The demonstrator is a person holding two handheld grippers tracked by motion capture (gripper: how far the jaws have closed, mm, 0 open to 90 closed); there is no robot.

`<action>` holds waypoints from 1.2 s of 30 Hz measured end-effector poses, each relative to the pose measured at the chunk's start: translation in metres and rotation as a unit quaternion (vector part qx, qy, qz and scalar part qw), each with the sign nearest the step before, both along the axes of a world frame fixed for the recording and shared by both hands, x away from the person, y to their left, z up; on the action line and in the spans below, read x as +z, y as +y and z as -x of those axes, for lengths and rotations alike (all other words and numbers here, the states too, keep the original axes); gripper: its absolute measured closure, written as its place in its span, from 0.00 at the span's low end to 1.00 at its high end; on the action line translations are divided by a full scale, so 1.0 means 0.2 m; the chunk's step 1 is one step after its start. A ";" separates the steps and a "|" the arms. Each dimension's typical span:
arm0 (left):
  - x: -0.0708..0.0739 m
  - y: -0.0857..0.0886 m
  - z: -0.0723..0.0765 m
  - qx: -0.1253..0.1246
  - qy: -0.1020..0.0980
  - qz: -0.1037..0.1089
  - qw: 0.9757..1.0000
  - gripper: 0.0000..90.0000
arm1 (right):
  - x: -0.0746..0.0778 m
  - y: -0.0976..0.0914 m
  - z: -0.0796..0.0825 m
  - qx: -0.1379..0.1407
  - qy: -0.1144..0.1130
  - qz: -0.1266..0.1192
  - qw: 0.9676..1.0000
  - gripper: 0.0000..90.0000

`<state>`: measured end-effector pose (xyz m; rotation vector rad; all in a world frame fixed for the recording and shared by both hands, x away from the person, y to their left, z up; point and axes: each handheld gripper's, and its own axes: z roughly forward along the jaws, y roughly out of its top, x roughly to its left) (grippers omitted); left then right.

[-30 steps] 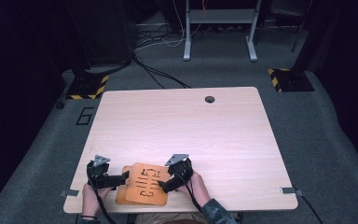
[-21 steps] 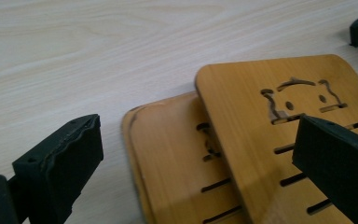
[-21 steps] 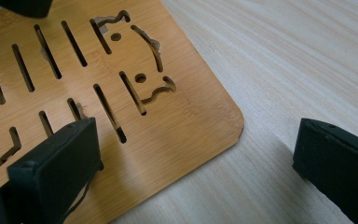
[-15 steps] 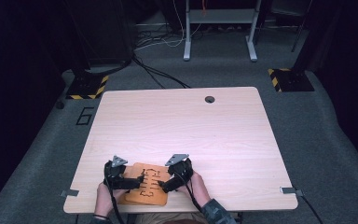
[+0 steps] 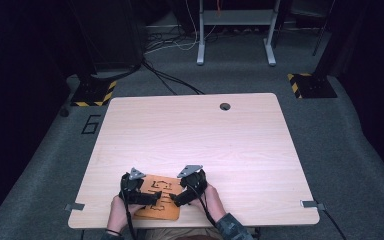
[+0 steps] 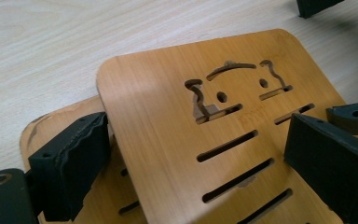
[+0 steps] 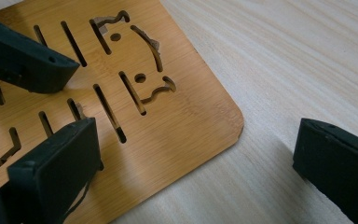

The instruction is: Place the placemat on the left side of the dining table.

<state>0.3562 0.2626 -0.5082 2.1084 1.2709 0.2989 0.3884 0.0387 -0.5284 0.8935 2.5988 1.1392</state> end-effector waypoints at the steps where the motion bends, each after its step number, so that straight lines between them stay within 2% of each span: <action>1: 0.00 0.00 0.00 -0.001 0.001 0.001 1.000 0.08 | 0.00 0.00 0.00 0.001 0.001 0.001 1.000 0.00; 3: 0.01 0.00 0.00 -0.001 0.003 -0.003 1.000 0.09 | 0.00 0.00 0.00 -0.001 0.001 0.000 1.000 0.00; 9: 0.03 0.01 0.01 0.001 0.003 0.004 1.000 0.16 | 0.00 0.00 0.00 -0.002 0.003 0.000 1.000 0.00; 12: 0.04 0.01 0.01 0.000 0.004 0.001 1.000 0.17 | 0.00 0.00 0.01 -0.008 0.005 -0.001 1.000 0.00; 14: 0.05 0.01 0.01 -0.003 0.002 -0.002 1.000 0.17 | 0.00 -0.01 0.01 -0.013 0.010 -0.003 1.000 0.00; 15: 0.06 0.01 0.01 0.000 -0.001 0.004 1.000 0.18 | 0.00 -0.01 0.01 -0.015 0.012 -0.004 1.000 0.00; 16: 0.07 0.01 0.01 -0.001 -0.002 0.004 1.000 0.18 | 0.00 -0.01 0.01 -0.010 0.006 -0.005 1.000 0.00; 20: 0.11 0.00 0.02 -0.010 -0.008 0.002 1.000 0.18 | 0.01 -0.03 0.01 -0.018 0.018 -0.012 1.000 0.00; 23: 0.13 0.00 0.02 -0.011 -0.013 0.003 1.000 0.20 | 0.00 -0.04 0.00 -0.016 0.015 -0.018 1.000 0.00; 25: 0.16 -0.01 0.03 -0.013 -0.016 0.014 1.000 0.20 | 0.00 -0.05 0.00 -0.018 0.018 -0.022 0.999 0.00; 30: 0.20 -0.02 0.03 -0.021 -0.020 0.013 0.999 0.22 | 0.00 -0.07 0.00 -0.022 0.020 -0.029 0.999 0.00; 32: 0.21 -0.03 0.03 -0.019 -0.025 0.017 0.999 0.22 | 0.01 -0.08 0.01 -0.028 0.027 -0.030 0.999 0.00; 36: 0.24 -0.05 0.03 -0.025 -0.029 0.025 0.999 0.24 | 0.00 -0.09 0.01 -0.028 0.024 -0.033 0.999 0.00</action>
